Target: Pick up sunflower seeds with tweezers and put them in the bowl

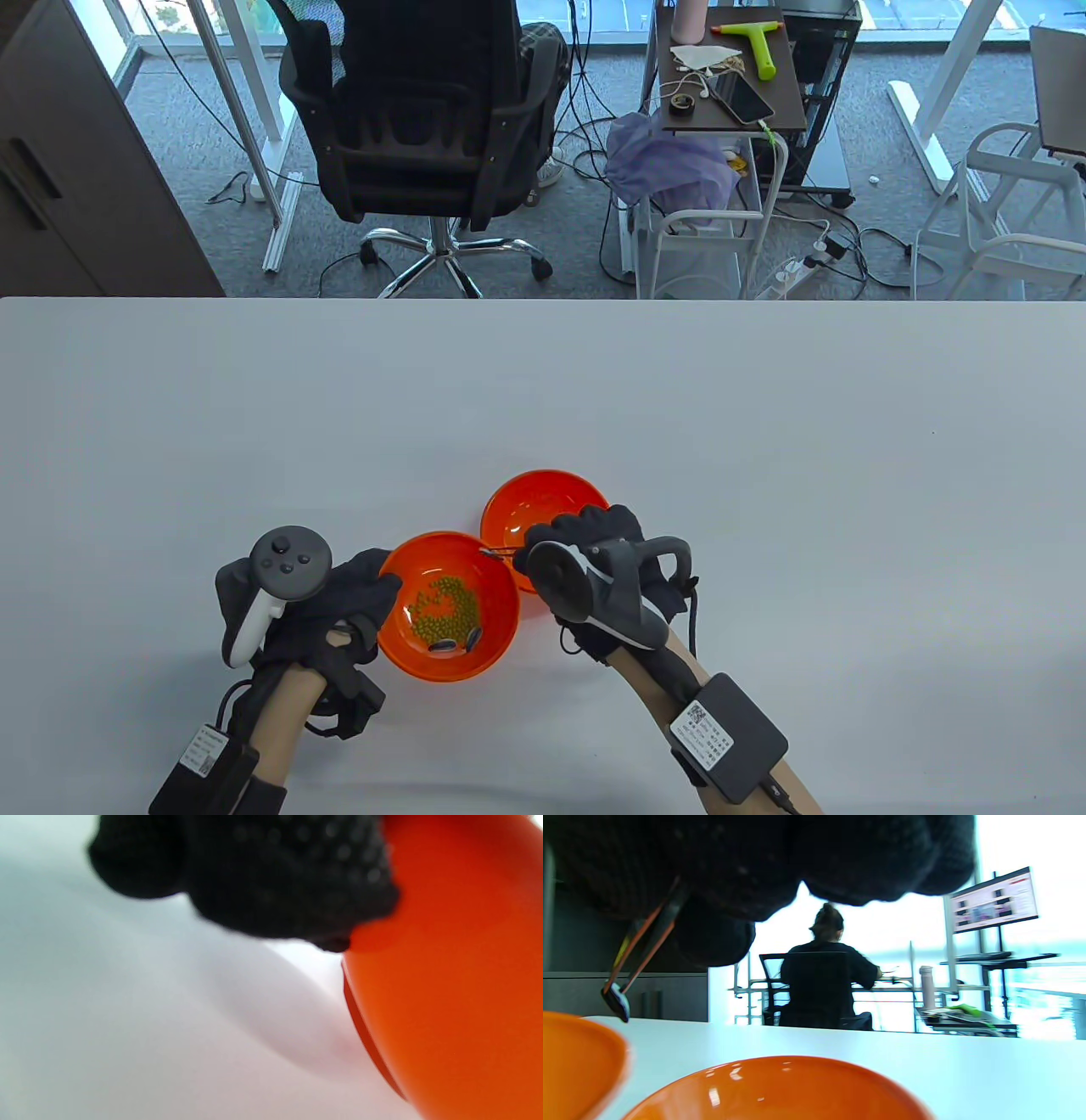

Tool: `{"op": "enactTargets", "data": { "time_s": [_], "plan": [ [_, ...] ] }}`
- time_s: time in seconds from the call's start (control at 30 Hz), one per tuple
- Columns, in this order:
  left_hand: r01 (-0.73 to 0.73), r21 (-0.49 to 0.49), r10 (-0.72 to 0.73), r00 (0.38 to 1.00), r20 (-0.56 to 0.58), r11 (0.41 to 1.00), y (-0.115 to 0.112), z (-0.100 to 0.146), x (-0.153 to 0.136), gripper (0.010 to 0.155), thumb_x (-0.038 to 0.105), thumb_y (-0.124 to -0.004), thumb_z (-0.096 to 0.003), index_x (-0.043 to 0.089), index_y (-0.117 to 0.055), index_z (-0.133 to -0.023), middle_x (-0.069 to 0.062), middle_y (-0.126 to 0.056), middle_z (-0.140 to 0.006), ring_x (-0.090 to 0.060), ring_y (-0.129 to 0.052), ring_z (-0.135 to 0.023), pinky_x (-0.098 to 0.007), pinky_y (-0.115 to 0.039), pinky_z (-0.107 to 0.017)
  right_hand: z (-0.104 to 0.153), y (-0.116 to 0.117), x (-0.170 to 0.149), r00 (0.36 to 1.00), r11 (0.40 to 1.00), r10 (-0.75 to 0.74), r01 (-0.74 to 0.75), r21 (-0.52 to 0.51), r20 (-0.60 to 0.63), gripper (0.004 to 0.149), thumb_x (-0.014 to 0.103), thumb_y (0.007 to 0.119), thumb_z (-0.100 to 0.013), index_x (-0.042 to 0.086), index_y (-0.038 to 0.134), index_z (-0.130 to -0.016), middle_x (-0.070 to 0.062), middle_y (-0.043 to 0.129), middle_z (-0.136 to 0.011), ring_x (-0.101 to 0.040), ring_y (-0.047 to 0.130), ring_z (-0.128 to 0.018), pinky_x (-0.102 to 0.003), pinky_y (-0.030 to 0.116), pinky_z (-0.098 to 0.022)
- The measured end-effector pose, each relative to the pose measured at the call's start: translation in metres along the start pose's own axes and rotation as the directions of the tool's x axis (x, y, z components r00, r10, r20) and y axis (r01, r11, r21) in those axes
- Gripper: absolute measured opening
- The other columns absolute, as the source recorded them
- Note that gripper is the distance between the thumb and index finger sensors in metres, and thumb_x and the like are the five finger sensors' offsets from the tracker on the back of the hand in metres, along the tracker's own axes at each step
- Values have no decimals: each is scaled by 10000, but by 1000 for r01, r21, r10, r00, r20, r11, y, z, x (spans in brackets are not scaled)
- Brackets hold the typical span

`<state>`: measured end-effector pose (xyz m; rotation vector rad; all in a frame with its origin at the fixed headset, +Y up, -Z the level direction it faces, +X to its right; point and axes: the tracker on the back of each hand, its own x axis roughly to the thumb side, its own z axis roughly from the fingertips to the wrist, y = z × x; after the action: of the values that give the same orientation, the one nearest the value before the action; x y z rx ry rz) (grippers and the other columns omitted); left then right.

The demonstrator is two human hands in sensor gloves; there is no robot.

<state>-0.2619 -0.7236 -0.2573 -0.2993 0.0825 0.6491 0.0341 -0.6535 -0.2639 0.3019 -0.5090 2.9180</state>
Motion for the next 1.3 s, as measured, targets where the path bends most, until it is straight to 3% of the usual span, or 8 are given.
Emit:
{"op": "enactTargets", "data": {
  "time_s": [0.2,0.47,0.63,0.77,1.0,1.17,1.3],
  "plan": [
    [2,0,-2,1000,-2,1000,0,0,0,480,405,-781,-470,191,-835,-897,-46,-1046,-400,-115,-1025,-69,-368,-946,-237,-7,13,-26,989,995,88,-83,50,-122,391,500,926,-270,253,1121,-502,133,995,-257,-116,961,-186,-363,883,-361],
    [2,-1,-2,1000,-3,1000,0,0,0,481,404,-781,-470,191,-834,-898,-46,-1047,-398,-113,-1025,-69,-367,-947,-236,-10,34,-38,966,967,209,-180,179,-155,388,499,927,-275,240,1125,-485,140,990,-238,-115,954,-159,-359,886,-337],
    [3,-1,-3,1000,-2,1000,0,0,0,481,405,-781,-470,190,-834,-898,-47,-1047,-399,-115,-1025,-69,-369,-946,-236,-10,39,-39,944,948,277,-238,213,-178,424,535,916,-278,250,1111,-524,138,992,-265,-115,960,-182,-364,880,-354],
    [2,1,-2,1000,-2,1000,0,0,0,481,404,-781,-470,191,-834,-898,-46,-1047,-399,-115,-1025,-69,-368,-947,-236,-9,35,-38,942,950,285,-252,184,-179,447,553,902,-281,262,1095,-559,128,995,-297,-119,970,-224,-372,873,-386],
    [3,1,-3,1000,-2,1000,0,0,0,479,404,-781,-470,191,-836,-896,-47,-1047,-399,-115,-1025,-70,-368,-947,-237,-8,22,-32,979,989,110,-90,121,-174,445,555,899,-276,284,1090,-573,125,996,-320,-122,974,-259,-378,867,-414],
    [5,1,-5,1000,-1,1000,0,0,0,482,404,-781,-469,190,-835,-897,-46,-1047,-398,-115,-1025,-69,-368,-947,-237,-5,14,-17,992,982,-95,107,159,-82,456,557,905,-267,316,1071,-617,129,995,-379,-128,976,-334,-390,848,-474],
    [3,3,-3,1000,-1,1000,0,0,0,483,405,-781,-470,190,-833,-900,-46,-1046,-400,-115,-1025,-70,-368,-947,-237,-1,13,0,987,965,-162,155,214,19,459,559,909,-264,321,1069,-622,131,995,-387,-128,976,-343,-391,847,-480]
  ]
}}
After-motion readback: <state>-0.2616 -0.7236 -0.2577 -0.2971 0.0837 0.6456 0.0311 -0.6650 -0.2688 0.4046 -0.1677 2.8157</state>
